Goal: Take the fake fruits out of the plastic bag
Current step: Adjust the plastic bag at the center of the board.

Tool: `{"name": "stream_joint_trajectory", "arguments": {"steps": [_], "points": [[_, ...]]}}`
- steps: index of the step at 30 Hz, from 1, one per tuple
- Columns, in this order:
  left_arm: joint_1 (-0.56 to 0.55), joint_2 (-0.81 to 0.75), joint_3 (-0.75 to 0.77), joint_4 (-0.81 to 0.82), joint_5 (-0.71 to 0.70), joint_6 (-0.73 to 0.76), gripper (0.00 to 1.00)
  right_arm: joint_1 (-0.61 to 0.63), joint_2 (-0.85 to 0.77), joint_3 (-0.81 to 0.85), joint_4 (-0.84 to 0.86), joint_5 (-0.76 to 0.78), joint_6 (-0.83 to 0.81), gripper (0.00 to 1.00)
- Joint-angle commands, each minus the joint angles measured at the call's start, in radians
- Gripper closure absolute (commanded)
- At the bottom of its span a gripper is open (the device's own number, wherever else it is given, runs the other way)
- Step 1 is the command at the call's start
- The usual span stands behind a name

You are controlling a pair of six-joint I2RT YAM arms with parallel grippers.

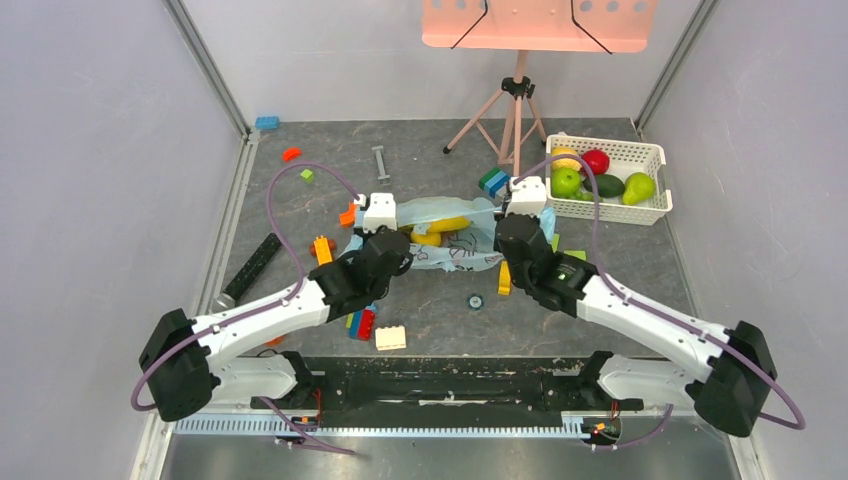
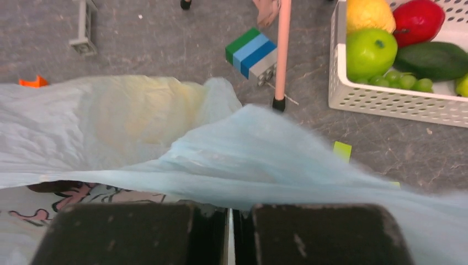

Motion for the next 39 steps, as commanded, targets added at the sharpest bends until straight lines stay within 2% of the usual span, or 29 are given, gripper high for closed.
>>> {"name": "stream_joint_trajectory", "arguments": {"steps": [1,4,7,14,19,28,31,37,39], "points": [[0.020,-0.028,-0.007,0.007,-0.066,0.025,0.98,-0.005,-0.083,0.047,-0.004,0.072,-0.038,1.00],[0.025,-0.042,-0.011,0.003,-0.066,0.022,0.98,-0.005,-0.116,0.031,0.000,0.073,-0.039,1.00],[0.026,-0.047,-0.018,0.010,-0.030,0.020,0.98,-0.004,-0.117,-0.003,0.044,-0.006,-0.069,0.97],[0.025,-0.029,-0.032,0.090,0.127,0.037,0.98,-0.005,-0.055,-0.049,0.210,-0.410,-0.132,0.76],[0.024,0.012,-0.006,0.127,0.212,0.040,0.98,-0.005,0.043,-0.014,0.236,-0.498,-0.105,0.75],[0.024,0.094,0.013,0.169,0.245,0.032,0.98,-0.005,0.142,-0.007,0.263,-0.583,-0.064,0.74],[0.024,0.103,0.005,0.170,0.230,0.025,0.98,-0.003,0.143,-0.016,0.263,-0.568,-0.060,0.71],[0.024,0.080,-0.023,0.172,0.214,0.020,0.98,-0.005,0.077,-0.003,0.185,-0.271,-0.028,0.73],[0.024,0.076,-0.024,0.172,0.212,0.022,0.98,-0.005,0.040,-0.001,0.182,-0.220,-0.020,0.74]]}}
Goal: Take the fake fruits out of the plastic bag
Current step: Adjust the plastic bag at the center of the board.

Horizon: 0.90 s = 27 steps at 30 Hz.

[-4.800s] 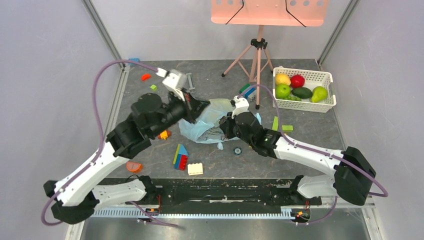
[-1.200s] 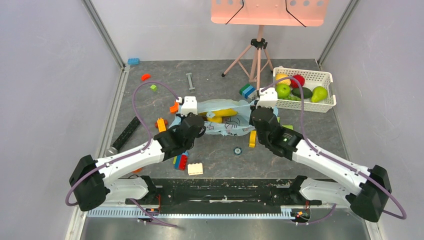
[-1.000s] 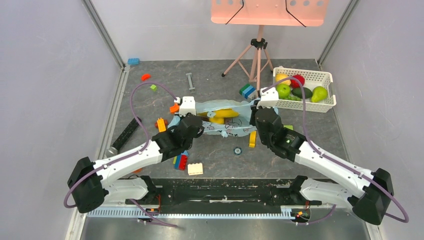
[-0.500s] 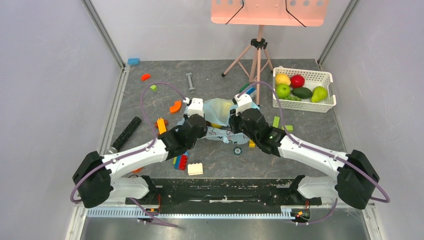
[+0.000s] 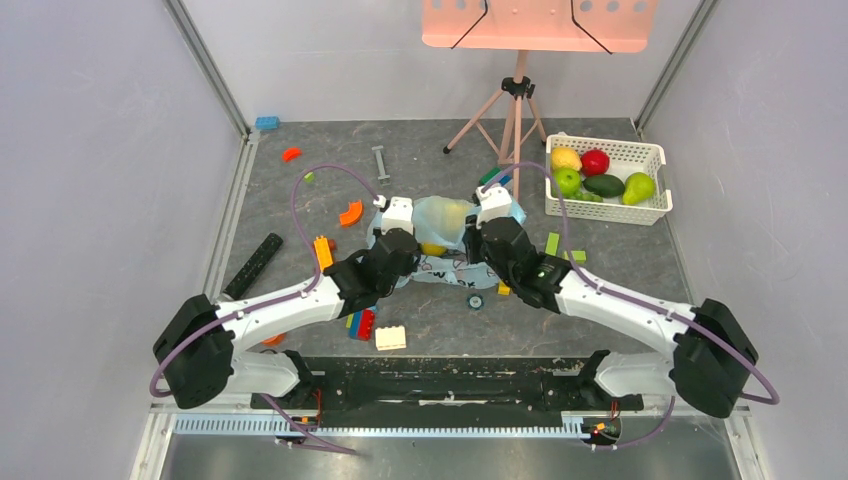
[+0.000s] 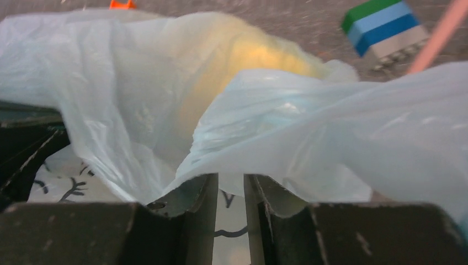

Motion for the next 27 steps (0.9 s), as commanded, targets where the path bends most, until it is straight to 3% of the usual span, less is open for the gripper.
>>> {"name": "stream_joint_trajectory", "arguments": {"steps": [1,4,10,17,19,24,27], "points": [[0.002,-0.024,0.006,0.047,-0.026,0.010,0.98,-0.001,-0.105,0.043,0.003,0.192,0.030,0.74],[0.002,-0.023,0.018,0.047,-0.018,0.011,0.98,-0.001,-0.150,0.044,0.019,0.123,0.011,0.70],[0.002,-0.015,0.052,0.044,-0.010,0.026,0.98,-0.001,-0.216,0.035,0.033,-0.156,-0.009,0.47],[0.002,-0.006,0.082,0.042,-0.015,0.038,0.98,0.000,-0.225,0.044,-0.005,-0.377,-0.045,0.45],[0.002,-0.006,0.083,0.043,-0.016,0.037,0.98,0.000,-0.215,0.047,-0.015,-0.382,-0.046,0.50],[0.002,-0.011,0.079,0.043,-0.021,0.028,0.98,0.001,-0.150,0.064,-0.020,-0.377,-0.014,0.83],[0.002,-0.007,0.080,0.043,-0.021,0.030,0.98,0.003,-0.106,0.066,0.000,-0.378,0.014,0.89]]}}
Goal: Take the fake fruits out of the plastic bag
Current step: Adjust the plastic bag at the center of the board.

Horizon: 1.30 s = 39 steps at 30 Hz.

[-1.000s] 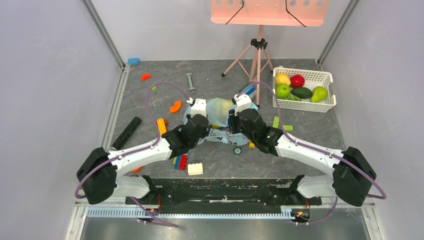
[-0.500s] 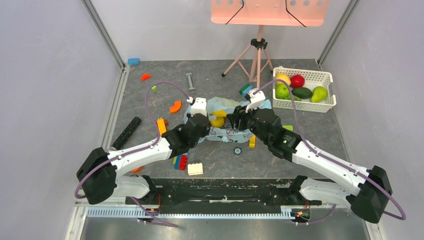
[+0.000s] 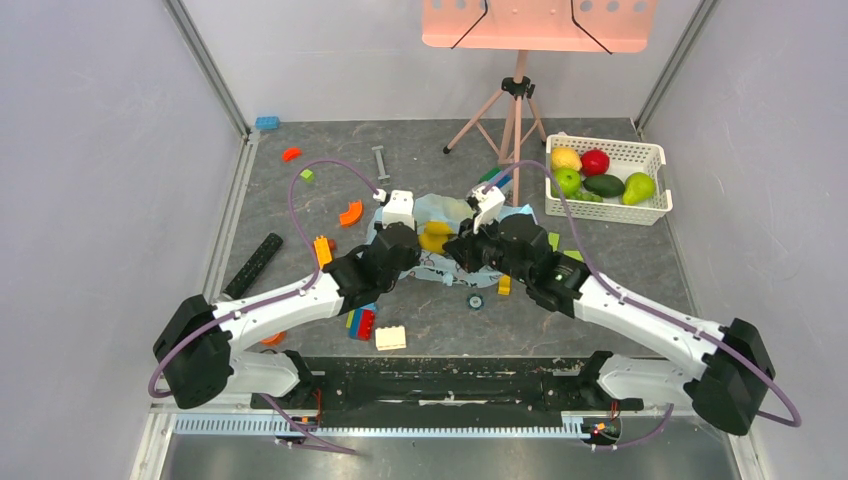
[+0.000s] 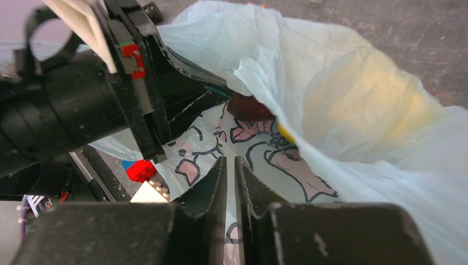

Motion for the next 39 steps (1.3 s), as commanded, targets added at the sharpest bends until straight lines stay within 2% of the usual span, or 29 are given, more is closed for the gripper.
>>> {"name": "stream_joint_trajectory", "arguments": {"steps": [1,3,12,13,15,21,25,27,29,32,39], "points": [[0.002,-0.005,0.036,0.040,-0.021,0.029,0.98,0.002,0.056,0.039,0.030,-0.018,0.040,0.90],[0.002,-0.006,0.036,0.039,-0.021,0.029,0.98,0.002,0.077,0.036,0.047,-0.009,0.048,0.90],[0.002,-0.025,0.045,0.035,-0.019,0.039,0.98,0.002,0.232,0.095,0.061,0.233,0.053,0.93],[0.002,-0.030,0.044,0.040,-0.019,0.038,0.94,0.003,0.239,0.097,0.057,0.250,0.058,0.93],[0.002,-0.035,0.044,0.067,-0.018,0.036,0.89,0.002,0.241,0.087,0.063,0.268,0.082,0.93],[0.002,0.013,0.104,0.089,-0.009,-0.012,0.89,0.002,0.199,-0.006,0.152,0.260,0.179,0.94],[0.002,0.036,0.126,0.088,0.028,-0.036,0.74,0.002,0.203,-0.027,0.180,0.232,0.202,0.94],[0.002,0.038,0.125,0.092,0.041,-0.046,0.58,0.002,0.206,-0.028,0.187,0.223,0.204,0.94],[0.002,0.046,0.125,0.097,0.060,-0.053,0.55,0.003,0.206,-0.028,0.192,0.221,0.208,0.94],[0.002,0.074,0.129,0.101,0.089,-0.071,0.54,0.003,0.205,-0.025,0.195,0.221,0.210,0.94],[0.002,0.177,0.126,0.145,0.131,-0.099,0.63,0.001,0.239,-0.011,0.195,0.239,0.200,0.94]]}}
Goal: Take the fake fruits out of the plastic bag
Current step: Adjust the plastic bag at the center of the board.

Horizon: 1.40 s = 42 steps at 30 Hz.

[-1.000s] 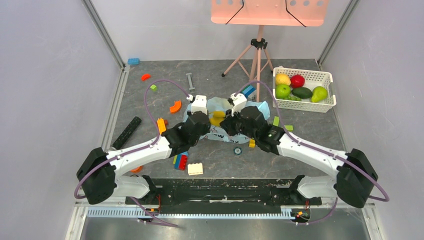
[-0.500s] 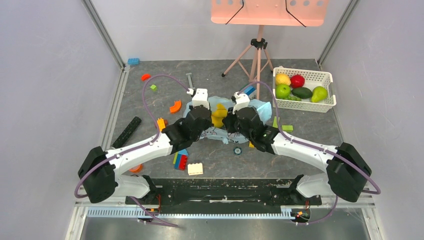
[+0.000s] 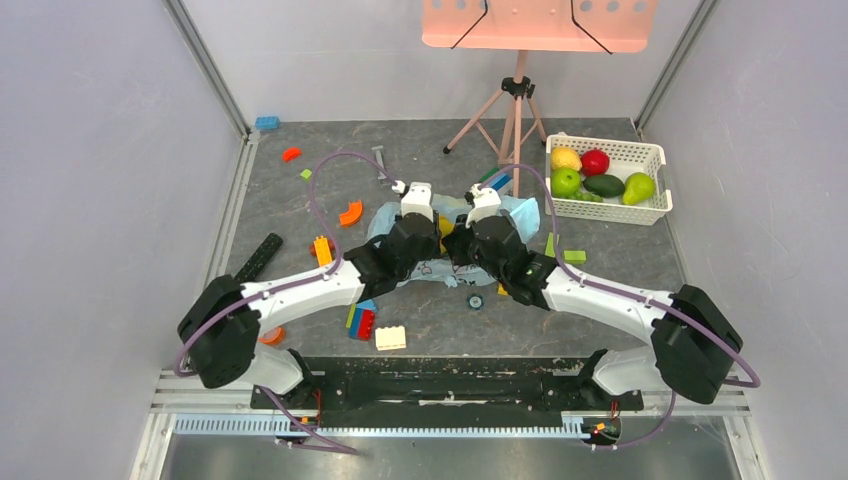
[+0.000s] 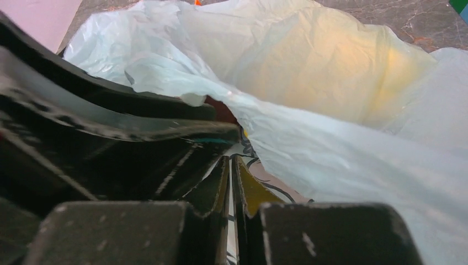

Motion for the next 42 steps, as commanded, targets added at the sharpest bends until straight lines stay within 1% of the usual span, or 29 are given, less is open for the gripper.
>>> {"name": "stream_joint_trajectory", "arguments": {"steps": [1,6,12,16,19,30,42], "points": [[0.002,0.058,0.028,0.070,0.019,-0.044,0.65,0.000,0.031,0.023,0.043,0.020,-0.001,0.94],[0.002,0.093,0.003,0.083,-0.007,-0.009,0.75,-0.005,0.106,0.064,0.026,0.067,-0.046,0.94],[0.003,0.082,-0.075,0.120,-0.052,0.009,0.84,-0.039,0.169,0.100,-0.008,0.163,-0.126,0.95],[0.004,0.089,-0.112,0.127,-0.099,0.011,0.93,-0.085,0.184,0.094,-0.010,0.170,-0.156,0.96],[0.003,0.092,-0.146,0.143,-0.134,0.007,0.98,-0.119,0.186,0.079,-0.002,0.149,-0.177,0.96],[0.011,0.046,-0.268,0.169,-0.211,0.000,0.98,-0.239,0.142,-0.020,0.075,-0.012,-0.220,0.97],[0.029,-0.017,-0.323,0.179,-0.239,-0.017,0.98,-0.372,0.039,-0.134,0.140,-0.195,-0.249,0.96]]}}
